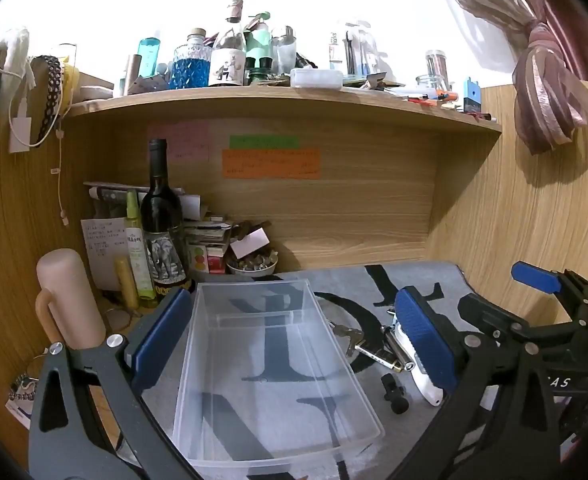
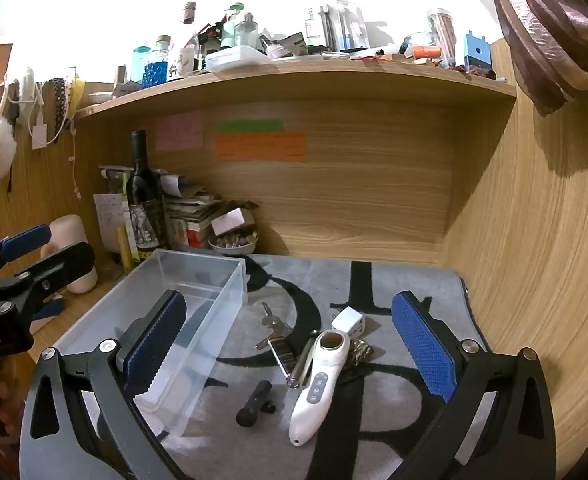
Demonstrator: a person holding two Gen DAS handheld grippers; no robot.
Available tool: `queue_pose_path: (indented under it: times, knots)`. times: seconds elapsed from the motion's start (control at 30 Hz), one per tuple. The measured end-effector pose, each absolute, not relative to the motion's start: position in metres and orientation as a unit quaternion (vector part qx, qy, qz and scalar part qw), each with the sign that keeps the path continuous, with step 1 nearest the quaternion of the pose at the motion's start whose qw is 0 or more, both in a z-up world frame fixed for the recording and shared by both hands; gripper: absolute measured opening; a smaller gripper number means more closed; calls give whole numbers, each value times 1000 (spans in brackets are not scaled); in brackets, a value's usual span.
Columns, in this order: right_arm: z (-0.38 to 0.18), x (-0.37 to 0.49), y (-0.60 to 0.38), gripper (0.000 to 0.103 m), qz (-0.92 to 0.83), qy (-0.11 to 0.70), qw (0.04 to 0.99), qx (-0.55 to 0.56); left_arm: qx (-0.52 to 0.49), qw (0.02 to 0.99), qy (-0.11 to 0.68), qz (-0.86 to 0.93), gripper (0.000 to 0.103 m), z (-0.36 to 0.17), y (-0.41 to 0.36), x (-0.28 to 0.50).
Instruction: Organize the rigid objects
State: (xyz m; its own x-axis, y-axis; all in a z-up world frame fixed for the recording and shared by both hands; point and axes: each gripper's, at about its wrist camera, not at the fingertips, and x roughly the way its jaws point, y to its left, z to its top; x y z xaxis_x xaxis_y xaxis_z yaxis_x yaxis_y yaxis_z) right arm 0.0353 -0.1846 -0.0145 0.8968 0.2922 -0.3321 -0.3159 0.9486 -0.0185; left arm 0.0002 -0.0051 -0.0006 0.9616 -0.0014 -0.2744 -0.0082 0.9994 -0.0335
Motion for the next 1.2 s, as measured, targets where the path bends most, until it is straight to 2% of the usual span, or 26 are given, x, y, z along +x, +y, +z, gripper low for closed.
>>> queue_pose_path:
  times: [1.2]
  knots:
    - [-18,39,-187,103,156,167,973,-32,-13,989,149,-4,103,-6,-8,11]
